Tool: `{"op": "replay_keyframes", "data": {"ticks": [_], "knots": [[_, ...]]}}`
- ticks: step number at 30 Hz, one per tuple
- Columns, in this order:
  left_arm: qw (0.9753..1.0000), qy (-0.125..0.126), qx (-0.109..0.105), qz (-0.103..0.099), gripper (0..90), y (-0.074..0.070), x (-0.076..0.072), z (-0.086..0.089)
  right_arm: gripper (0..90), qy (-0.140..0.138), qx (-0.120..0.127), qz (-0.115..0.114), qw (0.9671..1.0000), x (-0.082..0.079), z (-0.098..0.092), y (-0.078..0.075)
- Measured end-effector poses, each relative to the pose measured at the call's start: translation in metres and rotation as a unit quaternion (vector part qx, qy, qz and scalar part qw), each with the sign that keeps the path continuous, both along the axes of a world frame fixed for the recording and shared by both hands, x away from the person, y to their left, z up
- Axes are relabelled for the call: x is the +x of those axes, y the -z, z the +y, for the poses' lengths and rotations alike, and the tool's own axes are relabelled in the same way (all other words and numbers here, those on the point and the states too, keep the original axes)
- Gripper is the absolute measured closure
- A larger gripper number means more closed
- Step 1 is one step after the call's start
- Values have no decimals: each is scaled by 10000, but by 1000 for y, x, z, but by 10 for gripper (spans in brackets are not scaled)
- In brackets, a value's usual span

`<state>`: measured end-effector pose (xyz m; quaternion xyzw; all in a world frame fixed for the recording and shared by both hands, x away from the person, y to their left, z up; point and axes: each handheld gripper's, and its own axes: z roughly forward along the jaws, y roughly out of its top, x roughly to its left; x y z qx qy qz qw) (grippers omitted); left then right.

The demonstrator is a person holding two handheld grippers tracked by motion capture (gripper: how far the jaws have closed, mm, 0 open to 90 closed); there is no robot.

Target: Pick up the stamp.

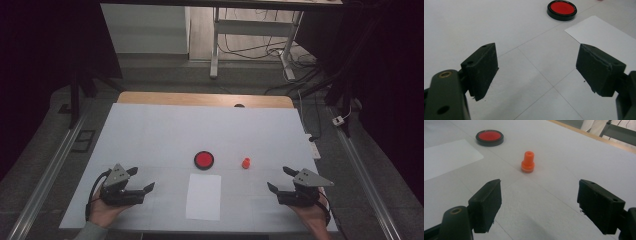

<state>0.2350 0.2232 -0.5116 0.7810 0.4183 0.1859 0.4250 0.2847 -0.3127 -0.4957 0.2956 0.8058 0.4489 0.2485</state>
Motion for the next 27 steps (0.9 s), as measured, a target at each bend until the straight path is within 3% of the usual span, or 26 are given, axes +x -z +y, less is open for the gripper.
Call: {"op": "replay_keyframes", "data": {"ticks": [3, 12, 27], "knots": [[10000, 51, 35, 2, 176, 1, 0, 0, 204, 15, -66, -73, 9999, -1, -1, 0], [9999, 105, -8, 41, 173, 2, 5, 3, 231, 7, 44, 36, 10000, 0, -1, 1], [9999, 142, -55, 33, 172, 1, 5, 2, 263, 44, 106, 19, 9999, 0, -1, -2]]}}
